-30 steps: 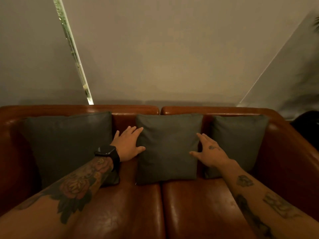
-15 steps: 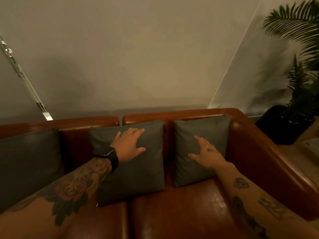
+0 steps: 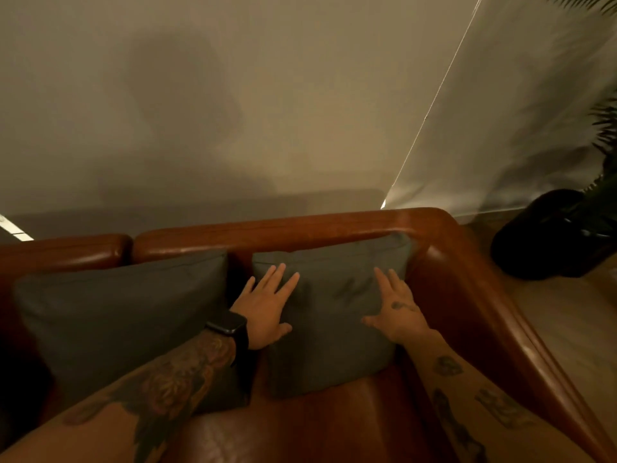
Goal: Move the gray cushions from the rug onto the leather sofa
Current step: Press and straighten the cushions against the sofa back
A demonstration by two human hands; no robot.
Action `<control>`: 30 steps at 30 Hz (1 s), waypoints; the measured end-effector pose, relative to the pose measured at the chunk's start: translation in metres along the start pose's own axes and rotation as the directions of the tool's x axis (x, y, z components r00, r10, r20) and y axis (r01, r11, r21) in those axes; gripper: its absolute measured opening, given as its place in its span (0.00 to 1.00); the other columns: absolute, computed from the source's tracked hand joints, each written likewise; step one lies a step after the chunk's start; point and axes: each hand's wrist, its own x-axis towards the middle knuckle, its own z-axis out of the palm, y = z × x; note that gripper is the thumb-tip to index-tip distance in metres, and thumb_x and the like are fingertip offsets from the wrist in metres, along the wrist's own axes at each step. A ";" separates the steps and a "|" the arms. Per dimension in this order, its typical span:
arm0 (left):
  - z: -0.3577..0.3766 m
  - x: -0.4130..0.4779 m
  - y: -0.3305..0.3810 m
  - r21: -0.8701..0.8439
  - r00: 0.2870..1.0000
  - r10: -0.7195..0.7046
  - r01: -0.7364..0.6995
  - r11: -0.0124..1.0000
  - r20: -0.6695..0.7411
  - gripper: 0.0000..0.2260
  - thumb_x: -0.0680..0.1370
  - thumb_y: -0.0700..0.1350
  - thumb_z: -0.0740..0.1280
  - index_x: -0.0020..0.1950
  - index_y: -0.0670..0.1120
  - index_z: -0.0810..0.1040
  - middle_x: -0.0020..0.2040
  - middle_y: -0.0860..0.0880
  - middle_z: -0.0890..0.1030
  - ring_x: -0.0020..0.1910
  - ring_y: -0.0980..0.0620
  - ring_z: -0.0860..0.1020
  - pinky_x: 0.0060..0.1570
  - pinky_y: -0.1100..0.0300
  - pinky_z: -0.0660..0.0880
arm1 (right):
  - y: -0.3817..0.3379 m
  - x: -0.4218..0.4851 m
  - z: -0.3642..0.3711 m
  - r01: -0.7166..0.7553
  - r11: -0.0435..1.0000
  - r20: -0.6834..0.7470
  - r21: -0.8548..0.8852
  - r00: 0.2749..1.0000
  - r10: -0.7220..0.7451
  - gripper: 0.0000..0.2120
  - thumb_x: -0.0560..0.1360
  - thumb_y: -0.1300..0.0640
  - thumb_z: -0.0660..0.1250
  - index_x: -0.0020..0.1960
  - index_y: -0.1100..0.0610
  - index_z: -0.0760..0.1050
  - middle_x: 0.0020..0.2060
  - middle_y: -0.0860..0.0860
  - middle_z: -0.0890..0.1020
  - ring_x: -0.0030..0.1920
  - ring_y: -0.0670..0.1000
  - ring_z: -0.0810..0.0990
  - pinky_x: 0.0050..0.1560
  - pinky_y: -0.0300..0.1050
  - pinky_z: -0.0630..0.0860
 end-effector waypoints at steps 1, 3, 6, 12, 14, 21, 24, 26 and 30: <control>0.000 0.016 0.002 0.006 1.000 -0.012 0.012 1.000 0.013 0.44 0.76 0.57 0.66 0.78 0.55 0.36 0.80 0.48 0.35 0.78 0.48 0.37 0.76 0.43 0.42 | 0.005 0.014 -0.003 0.015 1.000 -0.023 -0.021 1.000 -0.015 0.54 0.72 0.47 0.76 0.81 0.44 0.40 0.82 0.49 0.41 0.81 0.57 0.42 0.77 0.60 0.58; 0.003 0.037 0.002 0.038 0.999 -0.033 0.031 0.999 0.039 0.45 0.76 0.57 0.67 0.78 0.54 0.35 0.79 0.47 0.34 0.78 0.47 0.36 0.76 0.43 0.42 | 0.007 0.032 -0.007 0.053 0.995 -0.044 -0.082 0.997 -0.057 0.57 0.69 0.46 0.78 0.81 0.43 0.38 0.82 0.49 0.39 0.81 0.57 0.40 0.76 0.63 0.57; 0.020 0.059 0.003 0.090 0.995 -0.071 0.064 0.994 0.077 0.48 0.75 0.59 0.67 0.78 0.53 0.33 0.79 0.46 0.33 0.78 0.45 0.35 0.75 0.43 0.39 | 0.012 0.054 -0.004 0.068 0.992 0.032 -0.111 0.997 -0.065 0.62 0.66 0.46 0.80 0.80 0.41 0.35 0.81 0.47 0.34 0.80 0.57 0.34 0.75 0.70 0.51; 0.046 0.085 -0.008 0.190 0.994 -0.110 0.106 0.976 0.013 0.55 0.71 0.62 0.69 0.72 0.52 0.24 0.77 0.45 0.29 0.75 0.44 0.30 0.71 0.43 0.32 | 0.017 0.084 0.017 -0.022 0.986 0.028 -0.167 0.999 0.027 0.69 0.62 0.43 0.82 0.75 0.36 0.26 0.77 0.47 0.24 0.77 0.60 0.27 0.70 0.78 0.52; 0.047 0.095 -0.016 0.223 0.995 -0.097 0.095 0.970 -0.003 0.56 0.71 0.61 0.70 0.70 0.52 0.22 0.76 0.45 0.27 0.74 0.45 0.29 0.70 0.43 0.32 | 0.019 0.095 0.020 -0.044 0.987 0.010 -0.153 0.999 0.046 0.72 0.59 0.41 0.82 0.71 0.34 0.21 0.76 0.49 0.23 0.77 0.61 0.27 0.69 0.79 0.54; 0.050 0.131 -0.028 0.234 0.997 -0.074 0.064 0.970 0.033 0.55 0.72 0.60 0.69 0.70 0.52 0.22 0.77 0.44 0.28 0.75 0.44 0.30 0.73 0.42 0.38 | 0.018 0.139 0.018 -0.051 0.983 0.006 -0.177 0.999 0.053 0.79 0.53 0.40 0.84 0.67 0.34 0.15 0.76 0.51 0.24 0.78 0.63 0.30 0.67 0.69 0.71; 0.046 0.139 -0.031 0.191 0.991 -0.058 0.035 0.981 0.117 0.56 0.71 0.59 0.71 0.72 0.53 0.23 0.76 0.45 0.27 0.76 0.44 0.31 0.74 0.42 0.40 | 0.014 0.155 0.015 -0.065 0.973 0.077 -0.223 0.993 0.084 0.79 0.53 0.42 0.85 0.69 0.36 0.16 0.77 0.52 0.26 0.78 0.65 0.31 0.64 0.67 0.73; 0.039 0.138 -0.033 0.144 0.984 -0.039 0.014 0.989 0.172 0.55 0.71 0.58 0.72 0.74 0.54 0.26 0.76 0.45 0.27 0.76 0.45 0.32 0.75 0.43 0.40 | 0.011 0.159 0.013 -0.065 0.966 0.124 -0.252 0.987 0.099 0.79 0.53 0.43 0.85 0.71 0.38 0.18 0.77 0.54 0.26 0.78 0.66 0.32 0.65 0.67 0.72; 0.018 0.125 -0.039 -0.048 0.981 0.037 -0.028 0.998 0.192 0.47 0.74 0.54 0.71 0.79 0.54 0.37 0.80 0.47 0.34 0.79 0.47 0.38 0.75 0.48 0.41 | 0.000 0.150 0.008 -0.100 0.935 0.165 -0.339 0.973 0.164 0.77 0.56 0.43 0.85 0.76 0.43 0.23 0.78 0.57 0.29 0.78 0.69 0.35 0.69 0.72 0.64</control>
